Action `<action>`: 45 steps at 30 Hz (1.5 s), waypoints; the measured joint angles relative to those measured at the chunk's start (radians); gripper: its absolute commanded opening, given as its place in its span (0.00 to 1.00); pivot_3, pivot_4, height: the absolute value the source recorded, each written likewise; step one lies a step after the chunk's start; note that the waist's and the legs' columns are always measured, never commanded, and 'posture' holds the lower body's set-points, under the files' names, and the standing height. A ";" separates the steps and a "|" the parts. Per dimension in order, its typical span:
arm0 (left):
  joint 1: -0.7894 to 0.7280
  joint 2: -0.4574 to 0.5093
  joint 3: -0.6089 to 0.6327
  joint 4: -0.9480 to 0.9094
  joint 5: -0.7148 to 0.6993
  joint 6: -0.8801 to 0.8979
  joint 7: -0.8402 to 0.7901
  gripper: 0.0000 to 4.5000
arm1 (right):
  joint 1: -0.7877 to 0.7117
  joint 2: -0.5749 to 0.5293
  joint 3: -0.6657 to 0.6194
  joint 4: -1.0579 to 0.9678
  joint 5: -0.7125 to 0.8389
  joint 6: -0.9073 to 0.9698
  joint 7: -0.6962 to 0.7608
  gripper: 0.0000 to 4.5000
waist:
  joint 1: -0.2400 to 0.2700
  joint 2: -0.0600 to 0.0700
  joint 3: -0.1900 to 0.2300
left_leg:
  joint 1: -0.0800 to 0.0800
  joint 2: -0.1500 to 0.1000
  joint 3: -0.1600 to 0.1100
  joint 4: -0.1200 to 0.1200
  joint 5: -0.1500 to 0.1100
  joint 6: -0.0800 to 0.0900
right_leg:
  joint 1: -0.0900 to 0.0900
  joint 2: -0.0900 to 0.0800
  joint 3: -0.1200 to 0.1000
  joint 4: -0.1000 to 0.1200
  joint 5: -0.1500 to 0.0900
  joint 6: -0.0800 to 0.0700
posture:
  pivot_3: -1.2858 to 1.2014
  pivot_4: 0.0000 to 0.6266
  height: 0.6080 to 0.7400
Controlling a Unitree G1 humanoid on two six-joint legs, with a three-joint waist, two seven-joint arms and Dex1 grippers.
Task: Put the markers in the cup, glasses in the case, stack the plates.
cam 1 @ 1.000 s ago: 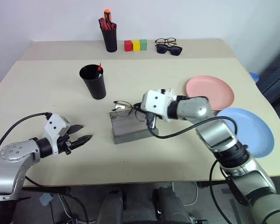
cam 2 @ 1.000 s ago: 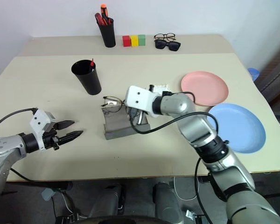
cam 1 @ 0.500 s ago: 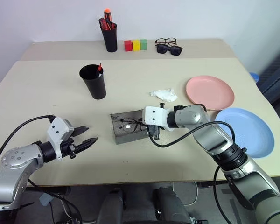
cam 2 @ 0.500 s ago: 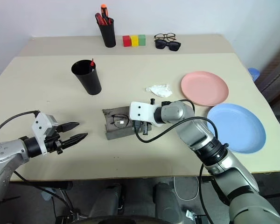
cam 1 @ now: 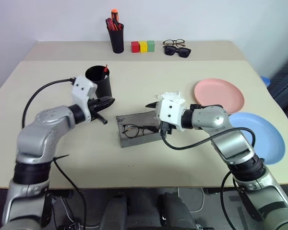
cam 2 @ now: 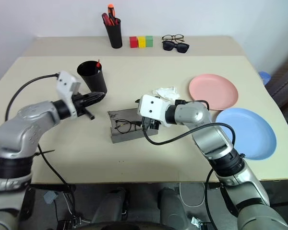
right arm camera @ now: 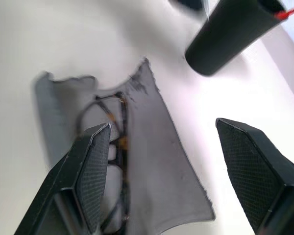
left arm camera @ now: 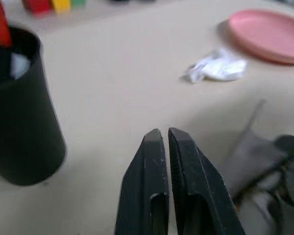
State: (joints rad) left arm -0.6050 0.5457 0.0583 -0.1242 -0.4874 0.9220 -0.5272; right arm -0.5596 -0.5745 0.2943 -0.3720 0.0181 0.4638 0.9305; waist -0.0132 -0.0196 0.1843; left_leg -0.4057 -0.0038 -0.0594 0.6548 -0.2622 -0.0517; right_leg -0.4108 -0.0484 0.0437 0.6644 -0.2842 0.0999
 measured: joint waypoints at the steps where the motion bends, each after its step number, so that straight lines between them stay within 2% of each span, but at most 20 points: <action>1: -0.040 -0.020 -0.017 0.047 0.001 0.031 0.006 0.02 | 0.018 -0.015 -0.016 -0.017 0.010 0.008 0.002 0.77 | -0.004 0.000 0.000 | 0.000 0.000 0.000 0.000 0.000 0.000 | 0.000 0.000 0.000 0.000 0.000 0.000 | 0.52 0.24 1.00; 4: -0.141 -0.031 -0.106 0.198 0.028 0.104 -0.019 0.02 | 0.059 -0.051 -0.059 -0.042 0.032 0.033 -0.001 0.77 | -0.010 0.000 0.000 | 0.001 0.001 0.001 0.000 0.000 0.000 | 0.000 0.002 0.001 0.001 0.000 0.000 | 0.52 0.24 1.00; 7: -0.179 -0.035 -0.175 0.311 0.052 0.115 -0.086 0.02 | 0.099 -0.091 -0.093 -0.071 0.045 0.058 -0.008 0.77 | -0.010 0.000 0.000 | 0.001 0.001 0.001 -0.001 0.000 0.000 | -0.001 0.002 0.001 0.000 0.000 0.000 | 0.52 0.24 1.00; 10: -0.179 -0.011 -0.245 0.322 0.064 0.108 -0.183 0.02 | 0.132 -0.118 -0.122 -0.093 0.047 0.080 -0.022 0.77 | -0.007 0.000 0.000 | 0.000 0.001 0.001 -0.001 0.000 0.000 | -0.001 0.002 0.001 0.000 0.000 0.000 | 0.52 0.24 1.00; 15: -0.105 0.072 -0.283 0.186 0.064 0.078 -0.299 0.02 | 0.157 -0.129 -0.148 -0.119 0.053 0.101 -0.047 0.77 | -0.007 0.000 0.000 | 0.000 0.001 0.001 -0.001 0.000 0.000 | -0.001 0.001 0.001 0.000 0.000 0.000 | 0.52 0.24 1.00; 20: 0.052 0.194 -0.289 -0.095 0.057 0.045 -0.372 0.02 | 0.164 -0.135 -0.148 -0.118 0.050 0.102 -0.071 0.77 | -0.004 0.000 0.000 | 0.000 0.001 0.001 -0.001 0.000 0.000 | -0.001 0.001 0.002 0.000 0.000 0.000 | 0.52 0.24 1.00; 22: 0.110 0.210 -0.289 -0.170 0.045 0.011 -0.398 0.02 | 0.163 -0.142 -0.148 -0.100 0.040 0.101 -0.083 0.77 | 0.000 0.000 0.000 | 0.000 0.001 0.001 0.000 0.000 0.000 | 0.000 0.000 0.002 -0.001 0.000 0.000 | 0.52 0.24 1.00; 26: 0.229 0.212 -0.281 -0.232 0.070 -0.161 -0.416 0.02 | 0.092 -0.138 -0.143 0.066 -0.056 0.151 -0.212 0.77 | 0.001 0.000 0.000 | 0.000 0.001 0.002 0.001 0.000 0.000 | 0.001 -0.001 0.002 -0.001 0.000 0.000 | 0.52 0.24 1.00; 31: 0.290 0.125 -0.234 -0.222 0.109 -0.378 -0.372 0.02 | 0.060 -0.132 -0.147 0.312 -0.155 0.143 -0.351 0.77 | 0.002 0.000 0.000 | -0.001 0.001 0.003 0.001 0.000 0.000 | 0.000 -0.001 0.001 -0.002 0.000 0.000 | 0.52 0.24 1.00; 35: 0.303 0.097 -0.178 -0.221 0.103 -0.434 -0.353 0.02 | 0.024 -0.118 -0.122 0.507 -0.214 0.061 -0.422 0.77 | -0.007 0.001 0.000 | 0.000 0.001 0.006 0.000 0.000 0.000 | 0.000 0.000 0.002 -0.001 0.000 0.000 | 0.52 0.24 1.00; 38: 0.324 0.088 -0.157 -0.222 0.093 -0.449 -0.354 0.00 | -0.026 -0.100 -0.113 0.630 -0.241 -0.010 -0.466 0.58 | -0.008 0.002 0.000 | 0.001 0.001 0.006 -0.001 0.000 0.000 | 0.000 0.001 0.003 -0.001 0.000 0.000 | 0.52 0.24 1.00; 43: 0.346 0.081 -0.126 -0.231 0.072 -0.454 -0.355 0.00 | -0.046 -0.072 -0.111 0.715 -0.243 -0.079 -0.477 0.01 | -0.005 0.002 0.000 | 0.001 0.001 0.006 -0.001 0.000 0.000 | 0.000 0.000 0.003 -0.001 0.000 0.000 | 0.52 0.24 1.00; 45: 0.351 0.078 -0.117 -0.234 0.063 -0.455 -0.352 0.00 | -0.046 -0.072 -0.110 0.724 -0.248 -0.104 -0.476 0.01 | -0.003 0.002 0.000 | 0.001 0.001 0.006 0.000 0.000 0.000 | 0.000 0.000 0.003 -0.001 0.000 0.000 | 0.52 0.24 1.00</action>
State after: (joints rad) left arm -0.2544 0.6241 -0.0588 -0.3584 -0.4242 0.4667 -0.8787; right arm -0.6055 -0.6464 0.1841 0.3516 -0.2302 0.3597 0.4547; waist -0.0166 -0.0177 0.1842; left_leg -0.4050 -0.0028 -0.0532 0.6544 -0.2622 -0.0515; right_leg -0.4107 -0.0482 0.0464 0.6633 -0.2844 0.0997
